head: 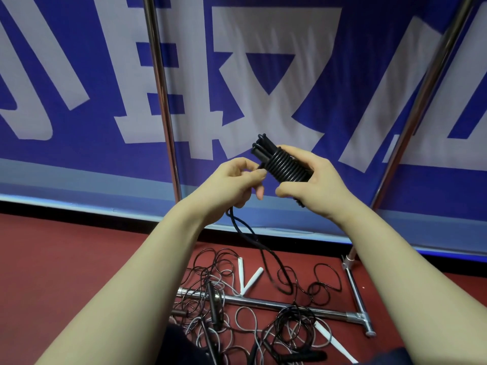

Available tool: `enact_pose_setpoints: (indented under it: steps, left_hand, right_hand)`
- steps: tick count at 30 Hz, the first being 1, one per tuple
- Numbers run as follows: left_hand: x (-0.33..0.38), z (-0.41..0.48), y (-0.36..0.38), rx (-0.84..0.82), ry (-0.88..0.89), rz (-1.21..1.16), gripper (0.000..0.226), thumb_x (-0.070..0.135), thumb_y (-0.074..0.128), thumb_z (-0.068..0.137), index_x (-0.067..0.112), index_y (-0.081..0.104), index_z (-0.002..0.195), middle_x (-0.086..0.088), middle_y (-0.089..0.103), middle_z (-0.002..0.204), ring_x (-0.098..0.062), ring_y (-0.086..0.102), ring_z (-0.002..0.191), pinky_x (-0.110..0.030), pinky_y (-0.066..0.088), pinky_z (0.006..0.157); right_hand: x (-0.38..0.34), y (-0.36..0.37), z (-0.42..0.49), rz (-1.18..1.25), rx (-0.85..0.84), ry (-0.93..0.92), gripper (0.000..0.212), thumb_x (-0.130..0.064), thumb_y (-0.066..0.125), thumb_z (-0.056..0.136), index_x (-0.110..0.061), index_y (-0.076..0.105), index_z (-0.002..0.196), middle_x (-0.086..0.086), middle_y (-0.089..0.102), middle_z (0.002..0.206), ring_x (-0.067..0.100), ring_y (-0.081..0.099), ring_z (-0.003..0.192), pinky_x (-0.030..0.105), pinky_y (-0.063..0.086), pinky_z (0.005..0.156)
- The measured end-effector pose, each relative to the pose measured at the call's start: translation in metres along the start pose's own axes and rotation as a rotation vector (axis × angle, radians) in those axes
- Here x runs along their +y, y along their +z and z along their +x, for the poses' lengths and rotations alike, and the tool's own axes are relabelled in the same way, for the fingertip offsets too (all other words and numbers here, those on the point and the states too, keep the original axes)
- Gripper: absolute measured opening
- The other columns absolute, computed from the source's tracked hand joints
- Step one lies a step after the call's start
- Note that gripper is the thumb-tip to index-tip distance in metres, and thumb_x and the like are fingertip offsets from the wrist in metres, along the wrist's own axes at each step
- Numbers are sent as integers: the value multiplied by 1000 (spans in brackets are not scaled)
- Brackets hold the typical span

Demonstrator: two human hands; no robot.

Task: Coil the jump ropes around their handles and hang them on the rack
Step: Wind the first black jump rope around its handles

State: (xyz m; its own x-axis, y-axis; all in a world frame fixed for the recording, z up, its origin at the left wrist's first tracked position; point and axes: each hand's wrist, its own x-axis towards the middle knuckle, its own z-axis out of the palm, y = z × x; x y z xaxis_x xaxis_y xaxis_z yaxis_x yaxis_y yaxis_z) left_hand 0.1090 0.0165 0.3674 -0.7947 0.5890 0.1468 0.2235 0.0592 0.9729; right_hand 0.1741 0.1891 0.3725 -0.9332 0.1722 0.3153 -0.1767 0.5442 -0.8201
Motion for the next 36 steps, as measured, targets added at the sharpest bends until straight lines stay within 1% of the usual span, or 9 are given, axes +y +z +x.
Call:
enact_pose_setpoints:
  steps: [4,8,13,21,24,27,30,32,36]
  left_hand:
    - [-1,1,4,18,3,139,19,27,42,105,10,46,97,-5,71,73,-19,54,54,-30,42,56]
    - [-6,5,2,99,15,86,24,24,53,101,3,62,95,-8,72,83,-17,68,74,-33,57,78]
    - [-3,3,0,31,-48,-166,25,20,50,102,-2,63,100,-2,55,61,-7,36,41,-17,33,44]
    - [7,4,11,118,-92,-78,46,39,50,100,-2,69,106,7,41,54,-10,27,50,-22,22,51]
    - [7,3,16,248,-100,-76,55,61,55,89,7,65,84,6,35,53,-11,24,49,-24,21,49]
    - [0,2,16,372,-62,-127,49,51,63,90,12,47,65,3,31,53,-11,21,46,-24,20,47]
    - [-2,4,12,406,-34,-118,48,44,62,93,14,46,59,2,38,55,-9,27,46,-23,25,50]
    - [-3,5,6,370,-20,-70,43,41,60,95,14,52,62,4,42,56,-7,30,46,-23,27,53]
    - [-9,0,-6,105,61,-100,36,32,52,100,26,68,68,13,42,57,-5,31,50,-19,26,52]
  right_hand:
    - [4,5,1,-112,98,32,78,-30,69,54,-54,53,126,-15,67,94,14,62,81,39,56,76]
    - [0,4,-5,-226,142,-14,78,-29,69,60,-56,48,130,-21,64,96,13,61,87,41,53,86]
    - [-4,3,-9,-420,150,-90,78,-23,68,72,-54,41,138,-18,58,105,13,55,89,31,45,80]
    - [15,16,-4,-832,276,-323,80,-19,68,75,-32,39,148,-5,53,95,22,50,78,28,33,58]
    - [22,31,-1,-948,482,-496,82,-14,82,62,-13,54,139,8,62,89,29,55,66,28,33,49]
    - [24,44,-1,-1026,527,-503,88,-26,87,63,-5,50,140,10,62,93,29,55,69,33,42,53]
    - [14,49,-10,-916,322,-395,88,-43,75,76,-7,37,148,8,57,110,28,56,86,38,47,65]
    - [2,43,-15,-727,177,-245,58,-40,62,86,-19,49,138,-2,54,108,22,56,91,35,46,68]
    - [-12,23,-14,-192,120,-30,18,-33,63,88,-26,69,103,-3,65,86,9,62,67,29,51,65]
